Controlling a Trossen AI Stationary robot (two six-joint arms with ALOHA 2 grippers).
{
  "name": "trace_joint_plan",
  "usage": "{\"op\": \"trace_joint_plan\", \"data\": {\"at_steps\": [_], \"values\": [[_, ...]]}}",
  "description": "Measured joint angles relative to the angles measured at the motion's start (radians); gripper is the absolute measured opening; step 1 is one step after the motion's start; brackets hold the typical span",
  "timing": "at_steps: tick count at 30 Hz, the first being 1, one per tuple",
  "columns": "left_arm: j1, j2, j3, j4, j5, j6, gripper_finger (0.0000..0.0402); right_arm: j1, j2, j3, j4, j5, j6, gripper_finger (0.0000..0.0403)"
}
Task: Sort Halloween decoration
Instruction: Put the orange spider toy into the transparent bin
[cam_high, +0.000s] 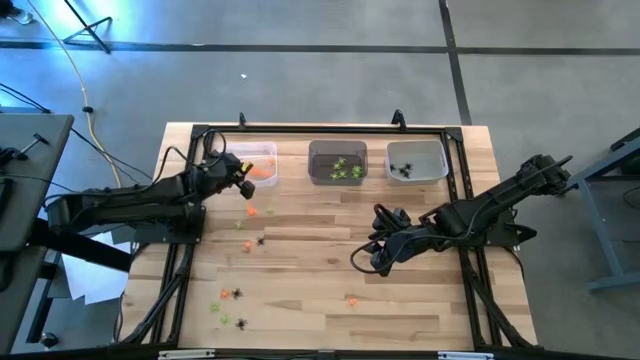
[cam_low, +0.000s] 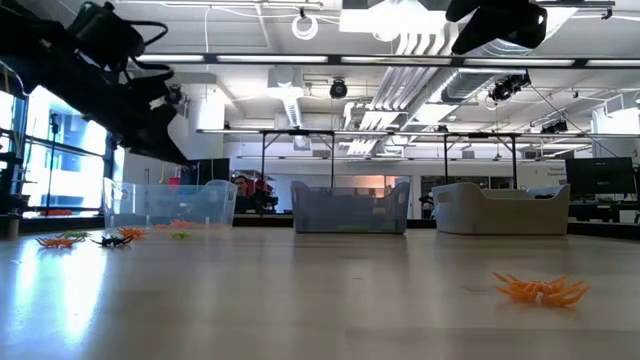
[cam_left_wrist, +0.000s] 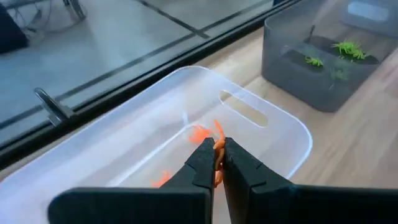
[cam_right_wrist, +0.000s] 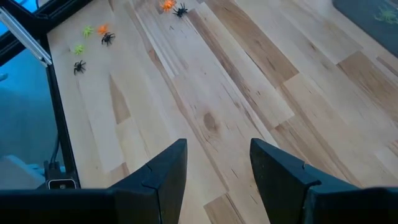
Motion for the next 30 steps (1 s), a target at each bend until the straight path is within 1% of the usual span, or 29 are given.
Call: {"op": "trace_joint_plan", "data": {"at_steps": [6,8,11,18,23,25,28,30], "values": [[0.077,0.033,-0.032,0.075,0.139,-0.002,0.0008,0.0,0.0,0.0,0.0,0.0,0.0,0.0171],[0.094,0.04,-0.045,0.094,0.184,-0.006,0.0015,0.0,0.0,0.0,0.0,0.0,0.0,0.0171],[0.111,0.046,-0.045,0.1,0.224,-0.031,0.0033,0.0,0.0,0.0,0.0,0.0,0.0,0.0171],[0.115,0.047,-0.045,0.099,0.221,-0.036,0.0071,0.0,0.0,0.0,0.0,0.0,0.0,0.0171],[0.115,0.047,-0.045,0.108,0.223,-0.037,0.008,0.0,0.0,0.0,0.0,0.0,0.0,0.0171],[0.115,0.047,-0.045,0.132,0.239,-0.037,0.008,0.0,0.0,0.0,0.0,0.0,0.0,0.0171],[0.112,0.046,-0.045,0.198,0.31,-0.048,0.0079,0.0,0.0,0.0,0.0,0.0,0.0,0.0171],[0.107,0.046,-0.044,0.249,0.401,-0.071,0.0079,0.0,0.0,0.0,0.0,0.0,0.0,0.0171]]}}
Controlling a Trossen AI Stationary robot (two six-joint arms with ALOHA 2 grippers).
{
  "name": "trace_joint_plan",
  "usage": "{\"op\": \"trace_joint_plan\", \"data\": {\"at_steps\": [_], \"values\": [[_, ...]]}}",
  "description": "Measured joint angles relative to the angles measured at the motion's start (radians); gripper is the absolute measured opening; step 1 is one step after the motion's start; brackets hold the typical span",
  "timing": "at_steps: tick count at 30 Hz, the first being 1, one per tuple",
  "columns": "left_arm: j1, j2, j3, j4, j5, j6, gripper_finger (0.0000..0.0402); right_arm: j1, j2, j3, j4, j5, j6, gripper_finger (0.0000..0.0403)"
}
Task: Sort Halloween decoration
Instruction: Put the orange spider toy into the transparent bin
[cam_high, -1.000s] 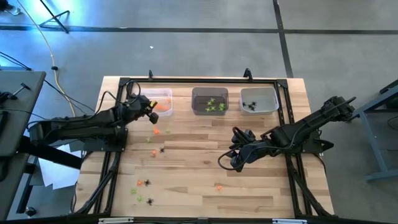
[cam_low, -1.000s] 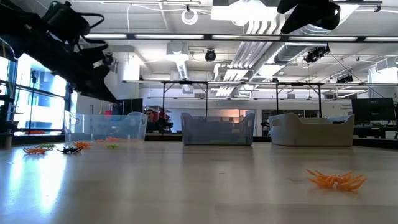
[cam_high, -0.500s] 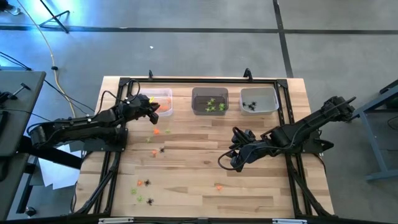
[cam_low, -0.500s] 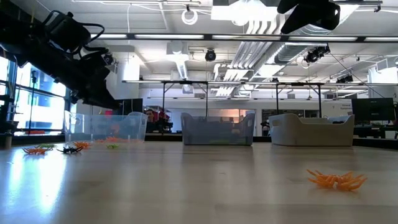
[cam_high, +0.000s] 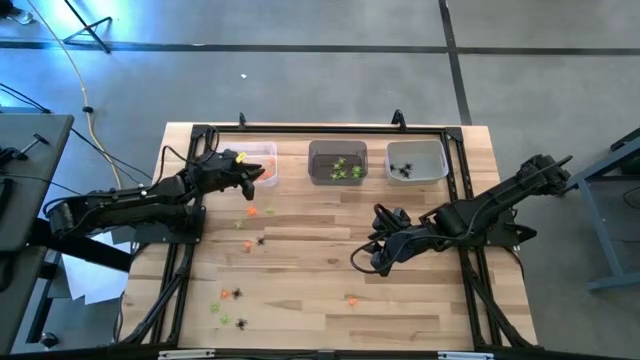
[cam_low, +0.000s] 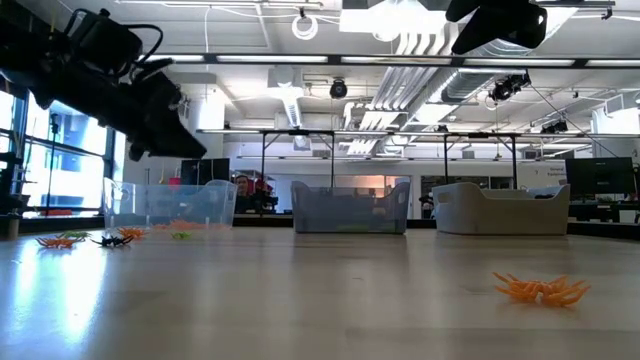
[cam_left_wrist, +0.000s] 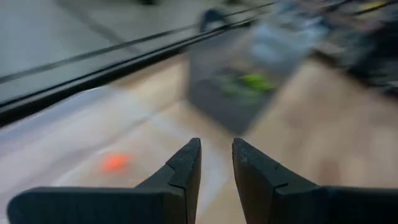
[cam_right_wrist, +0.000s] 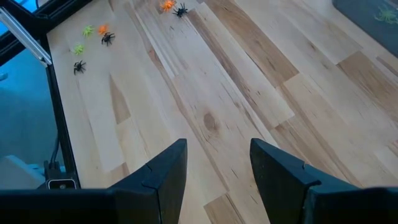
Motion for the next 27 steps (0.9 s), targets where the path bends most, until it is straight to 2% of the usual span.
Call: {"op": "trace_joint_plan", "data": {"at_steps": [4,8,12,16,22,27], "values": [[-0.059,0.0,0.0,0.079,0.169,-0.022,0.0079,0.0,0.0,0.0,0.0,0.0,0.0,0.0171],[-0.199,0.005,0.0,0.145,0.177,-0.057,0.008,0.0,0.0,0.0,0.0,0.0,0.0,0.0171],[-0.362,0.038,0.018,0.211,0.102,-0.054,0.0088,0.0,0.0,0.0,0.0,0.0,0.0,0.0171],[-0.518,0.127,0.087,0.212,0.01,-0.045,0.0095,0.0,0.0,0.0,0.0,0.0,0.0,0.0171],[-0.71,0.359,0.247,0.213,-0.104,0.002,0.0097,0.0,0.0,0.0,0.0,0.0,0.0,0.0171],[-0.807,0.59,0.38,0.214,-0.13,0.035,0.0097,0.0,0.0,0.0,0.0,0.0,0.0,0.0171]]}}
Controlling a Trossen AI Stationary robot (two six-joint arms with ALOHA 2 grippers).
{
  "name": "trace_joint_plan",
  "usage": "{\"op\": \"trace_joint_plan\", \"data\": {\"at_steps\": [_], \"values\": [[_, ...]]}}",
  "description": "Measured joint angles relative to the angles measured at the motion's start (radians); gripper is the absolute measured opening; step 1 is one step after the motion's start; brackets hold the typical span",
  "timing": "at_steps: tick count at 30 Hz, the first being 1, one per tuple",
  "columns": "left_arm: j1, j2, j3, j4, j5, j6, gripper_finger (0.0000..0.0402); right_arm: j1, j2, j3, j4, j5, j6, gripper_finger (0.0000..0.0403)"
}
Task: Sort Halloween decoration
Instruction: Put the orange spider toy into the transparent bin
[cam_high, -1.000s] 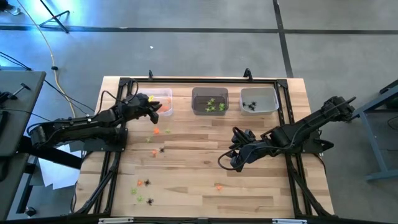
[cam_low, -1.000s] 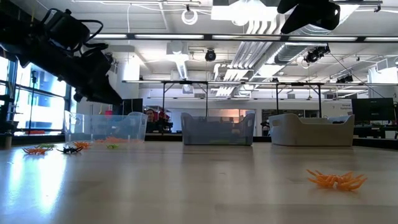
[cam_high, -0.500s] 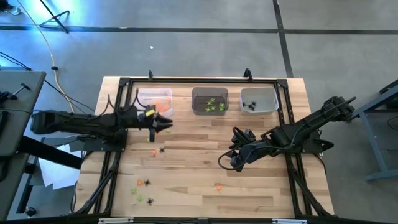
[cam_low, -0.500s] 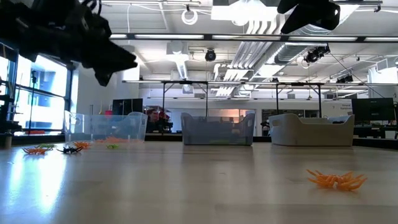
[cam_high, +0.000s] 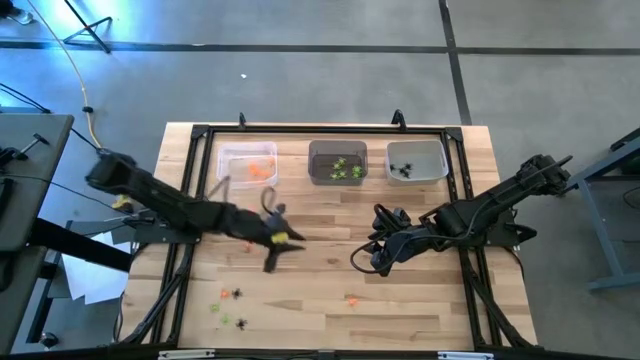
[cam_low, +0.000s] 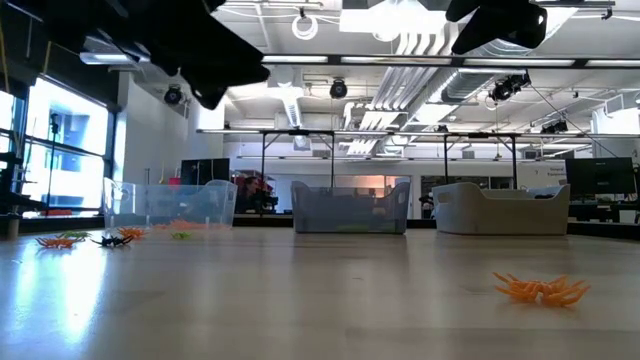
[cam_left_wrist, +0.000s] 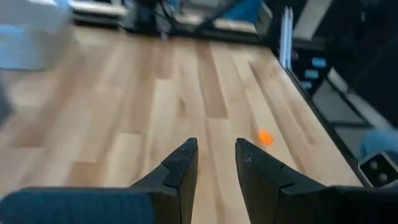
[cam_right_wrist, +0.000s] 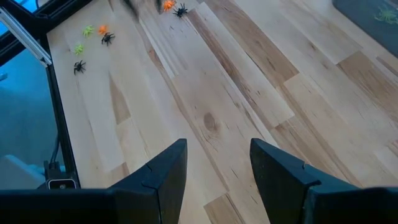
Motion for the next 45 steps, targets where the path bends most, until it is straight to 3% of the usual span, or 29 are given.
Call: {"op": "trace_joint_plan", "data": {"at_steps": [7,14,23,33,45], "values": [[-0.066,0.274,0.176,0.0,0.0,0.089,0.0097,0.0,0.0,0.0,0.0,0.0,0.0,0.0171],[-0.098,0.439,0.319,0.002,0.001,0.132,0.0107,0.0,0.0,0.0,0.0,0.0,0.0,0.0171],[-0.153,0.553,0.416,0.0,0.034,0.234,0.0127,0.0,0.0,0.0,0.0,0.0,0.0,0.0171],[-0.176,0.612,0.493,-0.001,0.066,0.235,0.0155,0.0,0.0,0.0,0.0,0.0,0.0,0.0171],[-0.149,0.765,0.635,0.002,0.091,0.297,0.0189,0.0,0.0,0.0,0.0,0.0,0.0,0.0171]]}}
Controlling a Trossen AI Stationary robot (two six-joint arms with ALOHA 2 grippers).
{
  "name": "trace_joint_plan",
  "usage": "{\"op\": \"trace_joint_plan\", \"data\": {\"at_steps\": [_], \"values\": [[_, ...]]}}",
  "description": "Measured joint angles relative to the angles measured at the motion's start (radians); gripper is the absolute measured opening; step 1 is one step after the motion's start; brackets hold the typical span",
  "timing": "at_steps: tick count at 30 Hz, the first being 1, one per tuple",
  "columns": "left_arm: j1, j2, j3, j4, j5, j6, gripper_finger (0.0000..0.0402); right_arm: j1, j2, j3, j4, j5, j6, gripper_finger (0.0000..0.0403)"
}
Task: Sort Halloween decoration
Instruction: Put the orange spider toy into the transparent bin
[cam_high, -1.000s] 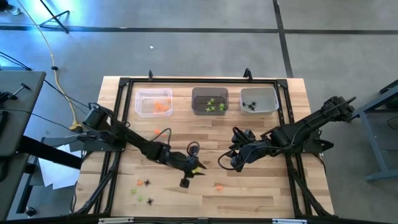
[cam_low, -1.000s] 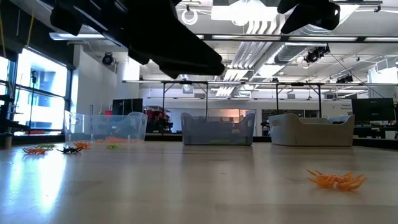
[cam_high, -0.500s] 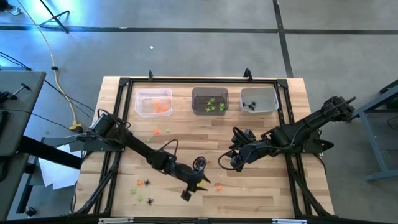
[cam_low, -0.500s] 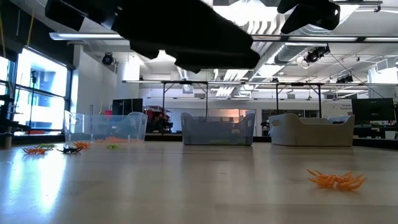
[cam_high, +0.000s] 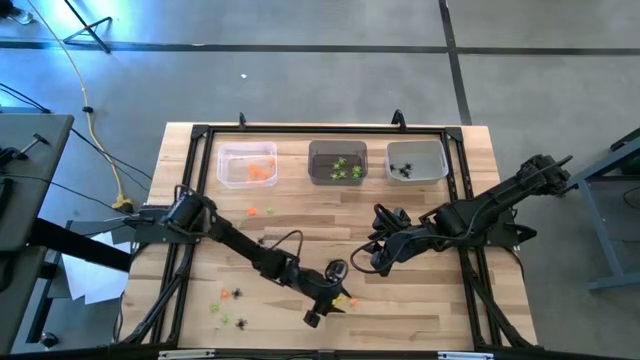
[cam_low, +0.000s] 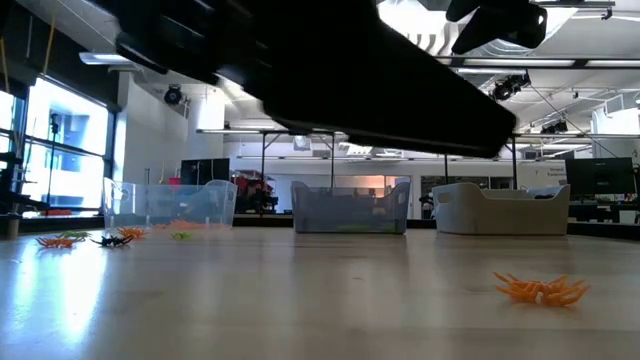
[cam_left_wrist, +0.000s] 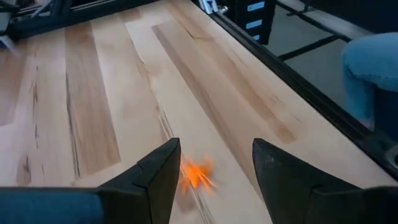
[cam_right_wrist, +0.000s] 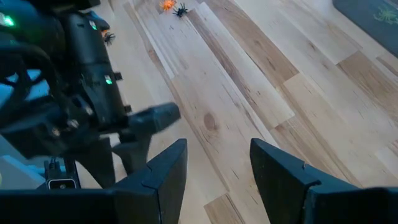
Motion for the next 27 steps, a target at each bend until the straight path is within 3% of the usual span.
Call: {"op": "trace_joint_plan", "data": {"at_steps": [14,27], "values": [[0.043,0.117,0.057,0.0,0.031,-0.062,0.0189,0.0,0.0,0.0,0.0,0.0,0.0,0.0171],[0.056,0.119,0.057,-0.013,0.102,-0.2,0.0189,0.0,0.0,0.0,0.0,0.0,0.0,0.0171]]}}
